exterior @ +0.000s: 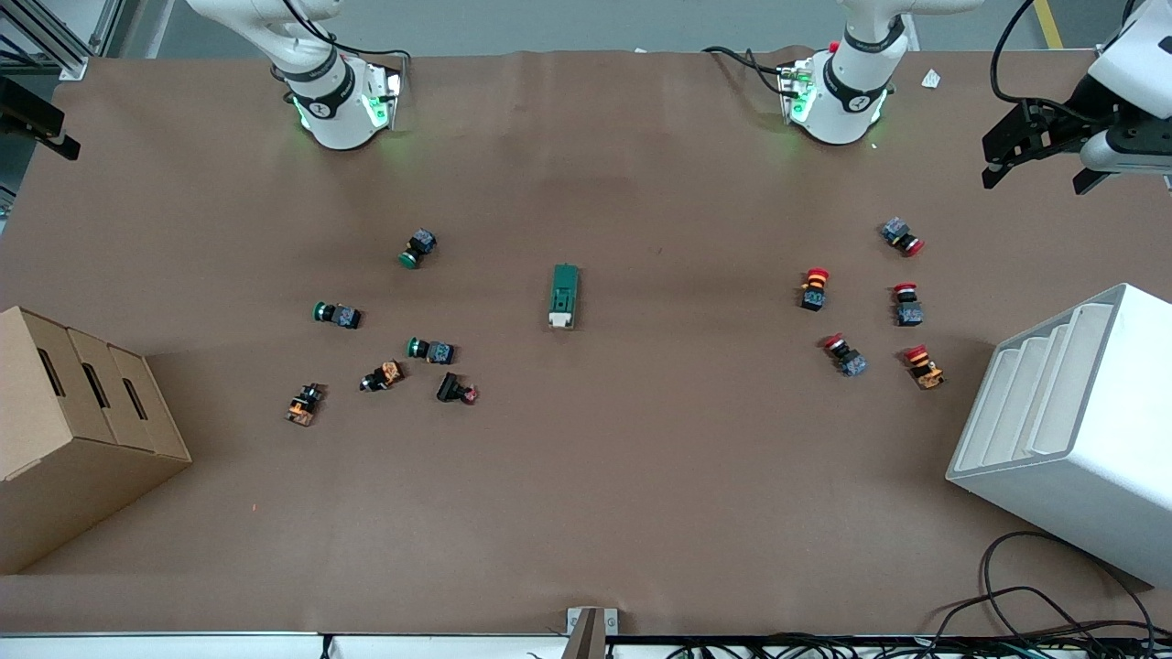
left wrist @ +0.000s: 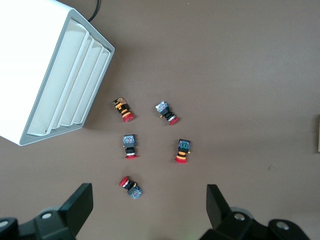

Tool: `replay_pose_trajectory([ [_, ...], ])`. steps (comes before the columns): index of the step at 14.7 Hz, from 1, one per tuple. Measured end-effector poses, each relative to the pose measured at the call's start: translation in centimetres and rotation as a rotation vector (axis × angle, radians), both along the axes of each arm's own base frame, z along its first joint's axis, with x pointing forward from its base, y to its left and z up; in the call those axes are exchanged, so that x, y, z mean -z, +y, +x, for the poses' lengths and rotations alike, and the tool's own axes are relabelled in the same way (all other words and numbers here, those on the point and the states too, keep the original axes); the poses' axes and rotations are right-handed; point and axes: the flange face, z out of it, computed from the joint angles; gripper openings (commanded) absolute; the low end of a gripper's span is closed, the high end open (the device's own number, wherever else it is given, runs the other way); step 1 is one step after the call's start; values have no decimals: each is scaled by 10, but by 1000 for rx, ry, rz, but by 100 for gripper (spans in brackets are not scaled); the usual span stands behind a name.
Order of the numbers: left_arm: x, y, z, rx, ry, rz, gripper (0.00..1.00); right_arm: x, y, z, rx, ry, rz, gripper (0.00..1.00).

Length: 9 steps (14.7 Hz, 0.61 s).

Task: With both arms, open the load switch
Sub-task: 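Move the left gripper over the green load switch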

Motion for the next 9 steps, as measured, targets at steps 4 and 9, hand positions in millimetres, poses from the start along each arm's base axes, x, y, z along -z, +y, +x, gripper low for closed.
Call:
replay_pose_trajectory([
  [4, -4, -1, 0, 2, -10, -1, 100, 1, 3, 1, -7, 2, 0, 100],
  [9, 7, -85, 11, 86, -18, 1, 100, 1, 3, 0, -6, 2, 0, 100],
])
